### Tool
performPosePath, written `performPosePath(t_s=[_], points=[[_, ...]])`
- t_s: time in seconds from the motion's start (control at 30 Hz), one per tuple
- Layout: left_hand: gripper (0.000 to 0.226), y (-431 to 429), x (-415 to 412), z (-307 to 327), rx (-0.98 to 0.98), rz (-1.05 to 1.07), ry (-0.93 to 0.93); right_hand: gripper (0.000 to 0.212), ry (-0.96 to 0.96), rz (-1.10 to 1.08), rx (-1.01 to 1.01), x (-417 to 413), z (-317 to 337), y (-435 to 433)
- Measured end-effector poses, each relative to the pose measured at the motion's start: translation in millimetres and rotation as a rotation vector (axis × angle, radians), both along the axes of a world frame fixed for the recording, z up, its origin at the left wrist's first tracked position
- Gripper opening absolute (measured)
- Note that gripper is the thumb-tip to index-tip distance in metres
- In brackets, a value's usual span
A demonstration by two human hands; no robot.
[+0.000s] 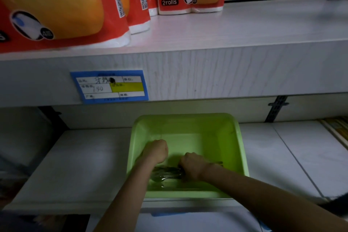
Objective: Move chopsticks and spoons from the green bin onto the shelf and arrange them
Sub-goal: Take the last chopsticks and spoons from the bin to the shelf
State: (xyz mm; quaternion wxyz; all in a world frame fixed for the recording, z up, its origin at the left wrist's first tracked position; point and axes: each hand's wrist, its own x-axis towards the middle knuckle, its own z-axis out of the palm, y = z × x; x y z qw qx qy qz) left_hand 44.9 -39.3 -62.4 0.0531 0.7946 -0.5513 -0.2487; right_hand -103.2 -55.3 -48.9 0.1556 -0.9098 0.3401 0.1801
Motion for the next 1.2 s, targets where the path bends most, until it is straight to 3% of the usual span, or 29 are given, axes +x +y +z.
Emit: performPosePath(t_s=[0.3,0.47,0.7,0.77,0.9,1.0,1.1,1.2], points=[[0.027,4,1,1,0.013,0.003,0.003,0.028,0.116,0.206,-0.187,4,1,1],[0.029,2,0,1,0.059,0.005,0.077,0.031,0.175,0.132,0.008,-10,35,-9],[0.018,-2,-16,17,0.045,-0.064,0.220,0.030,0.283,0.136,0.068,-40,104,-22],[0.025,0,-21,21,0.105,-0.166,0.278,0.026,0.282,0.120,0.056,-53,118,-24],[0.044,3,-30,11,0.249,-0.393,0.152,0.024,0.250,0.016,0.010,-80,125,-32],[0.055,4,-37,1,0.180,-0.613,-0.192,0.027,0.161,-0.099,0.019,-99,127,-35],[0.054,3,-43,0,0.094,-0.765,-0.444,0.025,0.083,-0.174,0.058,-110,122,-34],[0.032,0,-46,-1,0.053,-0.809,-0.554,0.029,0.055,-0.222,0.076,-114,112,-29]])
